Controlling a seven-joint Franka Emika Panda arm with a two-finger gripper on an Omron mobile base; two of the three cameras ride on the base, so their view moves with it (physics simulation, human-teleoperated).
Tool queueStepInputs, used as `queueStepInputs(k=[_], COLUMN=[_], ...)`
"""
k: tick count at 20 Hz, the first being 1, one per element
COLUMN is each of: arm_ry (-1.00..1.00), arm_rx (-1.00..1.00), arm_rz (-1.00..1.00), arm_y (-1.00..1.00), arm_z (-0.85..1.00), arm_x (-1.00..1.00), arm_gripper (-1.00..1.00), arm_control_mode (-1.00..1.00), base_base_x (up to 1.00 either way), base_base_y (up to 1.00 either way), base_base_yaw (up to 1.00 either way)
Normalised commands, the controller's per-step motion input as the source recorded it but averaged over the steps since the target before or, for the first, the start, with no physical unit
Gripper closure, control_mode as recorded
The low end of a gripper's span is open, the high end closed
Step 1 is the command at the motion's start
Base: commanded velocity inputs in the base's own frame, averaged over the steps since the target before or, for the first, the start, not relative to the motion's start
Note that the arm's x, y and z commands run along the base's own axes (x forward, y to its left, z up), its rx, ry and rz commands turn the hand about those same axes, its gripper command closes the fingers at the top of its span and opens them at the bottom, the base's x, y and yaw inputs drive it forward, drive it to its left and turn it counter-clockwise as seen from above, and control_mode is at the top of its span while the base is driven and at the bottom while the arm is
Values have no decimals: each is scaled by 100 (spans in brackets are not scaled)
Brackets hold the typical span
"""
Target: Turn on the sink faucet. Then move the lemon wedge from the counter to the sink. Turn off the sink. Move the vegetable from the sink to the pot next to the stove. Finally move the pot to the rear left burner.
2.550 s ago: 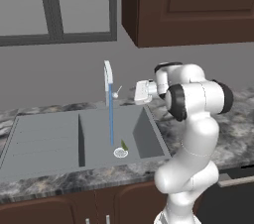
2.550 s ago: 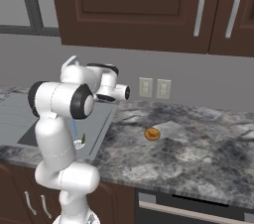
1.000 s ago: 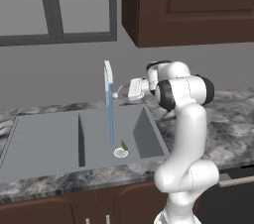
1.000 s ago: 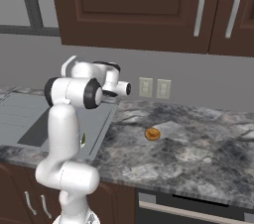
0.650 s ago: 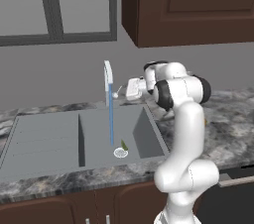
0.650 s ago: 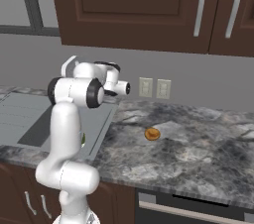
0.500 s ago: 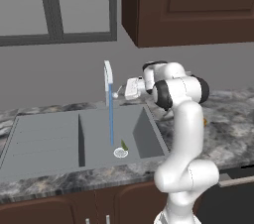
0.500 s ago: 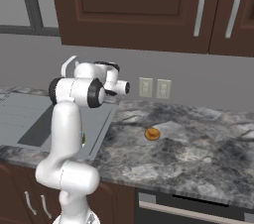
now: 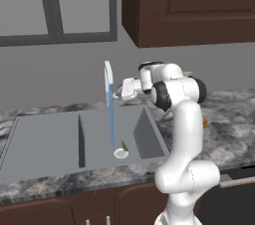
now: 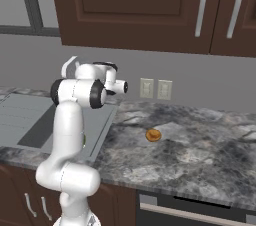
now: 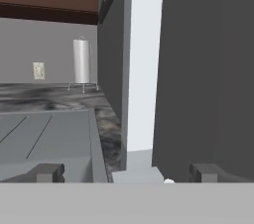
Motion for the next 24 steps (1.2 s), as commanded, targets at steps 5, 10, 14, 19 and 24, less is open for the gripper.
queueStepInputs(k=[5, 10, 14, 19, 24], arm_ry=[0, 0, 0, 0, 0], arm_rx=[0, 0, 0, 0, 0], arm_rz=[6, 6, 6, 5, 5], arm_y=[40, 52, 56, 56, 60], arm_z=[-2, 0, 0, 0, 0], arm_x=[6, 0, 0, 0, 0], arm_gripper=[-100, -100, -100, -100, -100], arm_control_mode=[-100, -100, -100, -100, -100], base_base_x=[0, 0, 0, 0, 0], base_base_y=[0, 0, 0, 0, 0], base_base_yaw=[0, 0, 0, 0, 0])
